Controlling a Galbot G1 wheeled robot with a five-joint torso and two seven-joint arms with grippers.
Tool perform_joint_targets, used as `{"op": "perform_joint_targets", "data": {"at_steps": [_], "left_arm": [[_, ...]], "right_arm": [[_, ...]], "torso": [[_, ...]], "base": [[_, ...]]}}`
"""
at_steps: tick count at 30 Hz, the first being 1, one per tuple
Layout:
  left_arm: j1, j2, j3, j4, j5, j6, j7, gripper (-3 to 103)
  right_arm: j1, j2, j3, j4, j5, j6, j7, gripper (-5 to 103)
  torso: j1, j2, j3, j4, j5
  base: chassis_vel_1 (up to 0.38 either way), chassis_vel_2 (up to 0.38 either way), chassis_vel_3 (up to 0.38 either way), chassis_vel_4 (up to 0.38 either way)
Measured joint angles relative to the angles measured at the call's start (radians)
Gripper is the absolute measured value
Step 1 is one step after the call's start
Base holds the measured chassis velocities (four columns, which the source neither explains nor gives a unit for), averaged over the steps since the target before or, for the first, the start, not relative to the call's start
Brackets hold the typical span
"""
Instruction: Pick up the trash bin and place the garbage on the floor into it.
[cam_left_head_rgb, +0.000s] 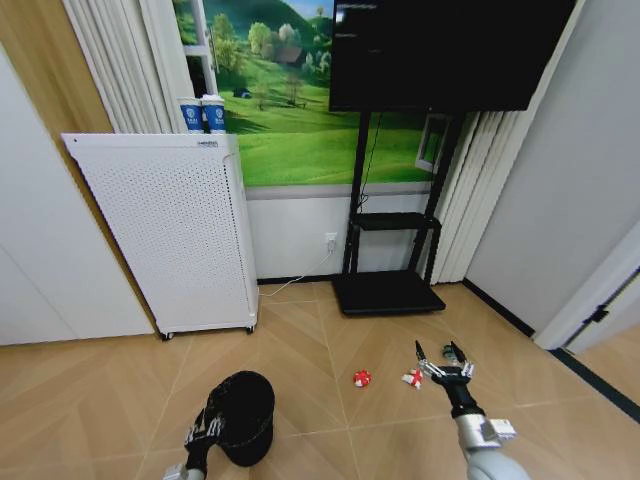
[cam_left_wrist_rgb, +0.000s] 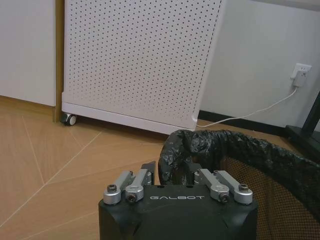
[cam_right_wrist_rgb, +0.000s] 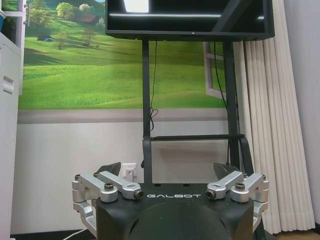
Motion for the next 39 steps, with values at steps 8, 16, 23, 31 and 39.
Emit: {"op": "perform_joint_targets", "data": {"at_steps": [8, 16, 23, 31, 39], "left_arm": [[0.004, -0.018, -0.007, 0.026, 0.007, -0.019, 0.021, 10], [0.008, -0.011, -0.014, 0.013, 0.012, -0.03, 0.059, 10], [0.031, 0.052, -0.058, -0.072, 0.002, -0.03, 0.046, 8], [0.088, 0.165, -0.155, -0.207, -0.051, -0.009, 0.008, 8], [0.193, 0.251, -0.251, -0.329, -0.078, -0.006, -0.01, 8]], "right_arm": [[-0.008, 0.009, 0.008, 0.003, 0.002, 0.01, 0.0, 100], [-0.037, 0.029, 0.035, 0.005, -0.005, 0.02, -0.017, 100], [-0.022, 0.043, 0.044, -0.007, -0.02, 0.026, -0.021, 100], [0.016, 0.062, 0.013, -0.018, -0.035, 0.028, -0.022, 100], [0.069, 0.066, -0.053, -0.071, -0.09, -0.024, 0.037, 100]], "torso": [[0.0, 0.0, 0.0, 0.0001, 0.0006], [0.0, 0.0, 0.0, -0.0001, -0.0009], [0.0, 0.0, 0.0, 0.0, -0.0004], [0.0, 0.0, 0.0, 0.0001, -0.0003], [0.0, 0.0, 0.0, 0.0001, -0.0003]], "base": [[0.0, 0.0, 0.0, 0.0], [0.0, 0.0, 0.0, 0.0], [0.0, 0.0, 0.0, 0.0], [0.0, 0.0, 0.0, 0.0], [0.0, 0.0, 0.0, 0.0]]}}
